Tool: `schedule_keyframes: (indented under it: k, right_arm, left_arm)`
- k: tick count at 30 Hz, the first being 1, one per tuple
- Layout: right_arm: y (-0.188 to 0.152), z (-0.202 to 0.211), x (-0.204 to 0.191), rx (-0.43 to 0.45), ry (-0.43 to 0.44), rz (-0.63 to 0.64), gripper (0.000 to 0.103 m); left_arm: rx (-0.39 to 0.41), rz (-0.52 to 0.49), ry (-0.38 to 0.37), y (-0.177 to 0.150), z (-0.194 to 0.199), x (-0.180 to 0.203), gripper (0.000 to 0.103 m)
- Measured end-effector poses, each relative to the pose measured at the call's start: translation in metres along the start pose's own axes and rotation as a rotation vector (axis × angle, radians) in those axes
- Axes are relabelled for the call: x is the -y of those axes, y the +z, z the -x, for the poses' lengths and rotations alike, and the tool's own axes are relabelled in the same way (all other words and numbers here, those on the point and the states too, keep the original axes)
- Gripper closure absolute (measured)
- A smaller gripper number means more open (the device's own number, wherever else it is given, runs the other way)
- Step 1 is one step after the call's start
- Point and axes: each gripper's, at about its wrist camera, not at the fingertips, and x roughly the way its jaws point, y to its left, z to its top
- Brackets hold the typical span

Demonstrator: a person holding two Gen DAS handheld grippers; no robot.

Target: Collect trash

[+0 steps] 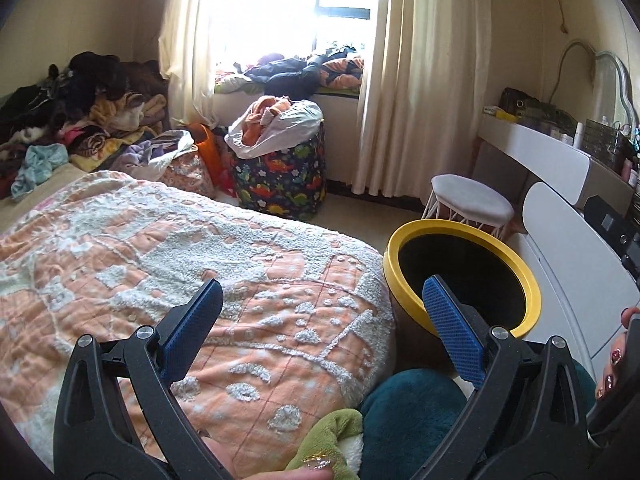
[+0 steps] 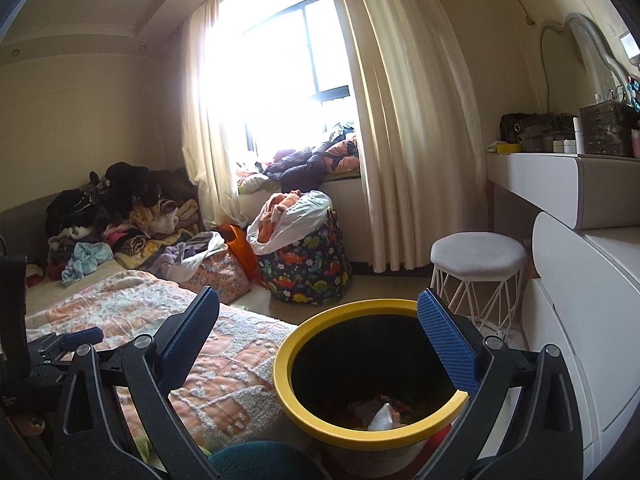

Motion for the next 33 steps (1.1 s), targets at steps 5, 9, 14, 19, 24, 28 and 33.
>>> schedule_keyframes:
  k: [5, 9, 14, 19, 24, 28, 33]
  right_arm:
    - [-0.0010, -0.0014, 0.0032, 0.008, 0.001, -0.009, 0.007]
    - [-0.0018, -0.0019, 0.0029, 0.008, 0.003, -0.009, 0.007]
    - [-0.0023, -0.0027, 0.0027, 0.006, 0.004, -0.009, 0.007]
    - [-0.0020, -0.0031, 0.0032, 0.008, 0.004, -0.010, 0.007]
    - [-0.0019, -0.0032, 0.0037, 0.007, 0.005, -0.009, 0.007]
    - [-0.0018, -0.0033, 0.0040, 0.007, 0.004, -0.010, 0.007]
    - [-0.0023, -0.0036, 0.0041, 0.007, 0.004, -0.010, 0.007]
  left_arm:
    - [0.014, 0.003, 0.011, -0.0022, 0.0038, -0.0014, 0.011]
    - [0.012, 0.010, 0.016, -0.0038, 0.0034, -0.0024, 0.011]
    - [0.012, 0.012, 0.022, -0.0045, 0.0035, -0.0030, 0.011]
    - [0.013, 0.009, 0.022, -0.0043, 0.0035, -0.0037, 0.011]
    - [0.019, 0.009, 0.024, -0.0053, 0.0045, -0.0030, 0.011]
    - [0.019, 0.008, 0.025, -0.0052, 0.0046, -0.0024, 0.011]
    - [0.019, 0.009, 0.025, -0.0053, 0.0048, -0.0028, 0.011]
